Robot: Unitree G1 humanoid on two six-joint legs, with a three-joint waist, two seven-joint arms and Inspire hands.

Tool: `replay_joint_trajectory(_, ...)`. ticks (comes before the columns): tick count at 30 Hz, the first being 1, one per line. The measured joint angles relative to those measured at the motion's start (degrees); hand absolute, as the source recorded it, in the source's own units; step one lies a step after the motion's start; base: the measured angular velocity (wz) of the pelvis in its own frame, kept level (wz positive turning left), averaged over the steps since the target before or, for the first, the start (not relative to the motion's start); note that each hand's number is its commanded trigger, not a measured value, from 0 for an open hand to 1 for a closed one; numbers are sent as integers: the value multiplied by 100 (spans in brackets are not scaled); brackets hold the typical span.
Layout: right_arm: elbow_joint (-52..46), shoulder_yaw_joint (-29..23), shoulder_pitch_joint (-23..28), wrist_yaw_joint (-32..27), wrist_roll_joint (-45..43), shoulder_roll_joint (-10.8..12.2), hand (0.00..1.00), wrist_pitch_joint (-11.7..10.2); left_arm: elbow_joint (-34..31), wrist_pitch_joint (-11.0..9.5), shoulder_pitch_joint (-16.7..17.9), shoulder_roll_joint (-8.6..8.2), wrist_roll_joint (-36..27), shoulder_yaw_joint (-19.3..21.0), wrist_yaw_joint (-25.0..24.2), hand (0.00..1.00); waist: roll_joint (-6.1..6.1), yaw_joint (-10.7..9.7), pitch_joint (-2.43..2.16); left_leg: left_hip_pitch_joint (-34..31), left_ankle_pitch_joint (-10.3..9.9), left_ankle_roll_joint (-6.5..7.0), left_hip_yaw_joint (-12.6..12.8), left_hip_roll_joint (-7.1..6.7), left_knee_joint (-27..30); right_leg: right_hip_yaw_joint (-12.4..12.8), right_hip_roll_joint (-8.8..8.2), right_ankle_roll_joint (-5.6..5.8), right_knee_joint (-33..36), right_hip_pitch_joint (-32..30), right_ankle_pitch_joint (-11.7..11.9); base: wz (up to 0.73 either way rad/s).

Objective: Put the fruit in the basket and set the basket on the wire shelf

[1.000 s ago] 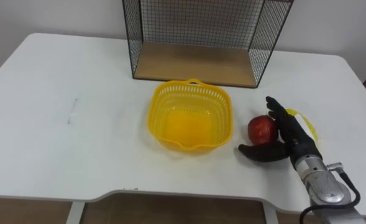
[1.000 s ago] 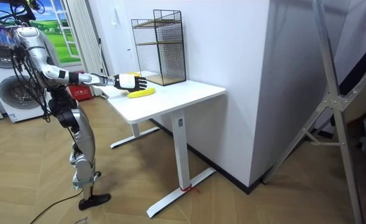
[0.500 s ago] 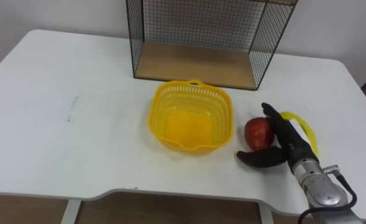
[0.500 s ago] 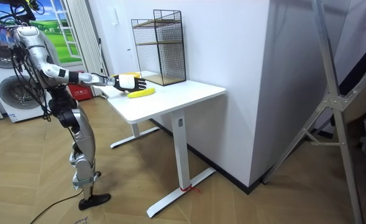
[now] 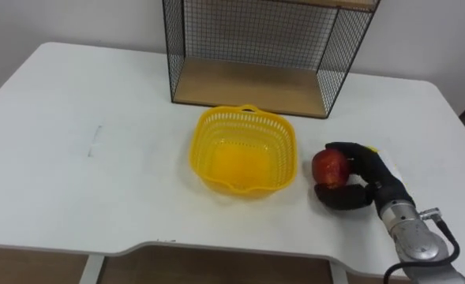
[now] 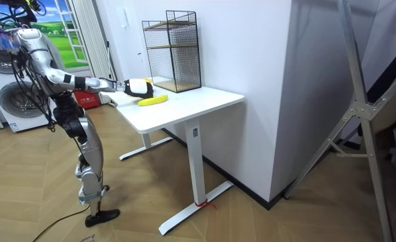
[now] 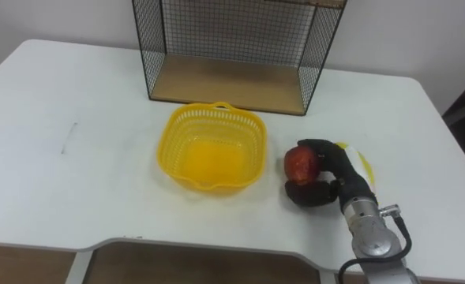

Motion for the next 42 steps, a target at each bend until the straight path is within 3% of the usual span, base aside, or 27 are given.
replay_joint_trajectory(14,68,39,36,235,242,66,100,57,55,31,36,-1,0,-6,-2,0,-44,-14,-31,35,0,0,3,0,6,26,3,1,4,45,4,0)
replay_joint_trajectory(25,142,44,193,488,2306,293,100,73,192,31,54,-36,-5,0,12,0,107,-73,-23,68,-1,-2,-11,0,-11,-2,4,1,-6,91,6,0)
replay_joint_trajectory(31,168,-75,225,452,2938,487,100,63,191,115,136,-140,2,61,38,0,116,-139,-28,73,-1,-2,-4,-1,-39,2,4,2,-13,82,5,0)
replay_joint_trajectory(42,-359,-133,237,142,3692,483,100,103,189,106,170,-181,-5,2,39,0,152,-153,-35,31,-1,-1,51,-2,-34,45,4,3,3,-11,4,-2)
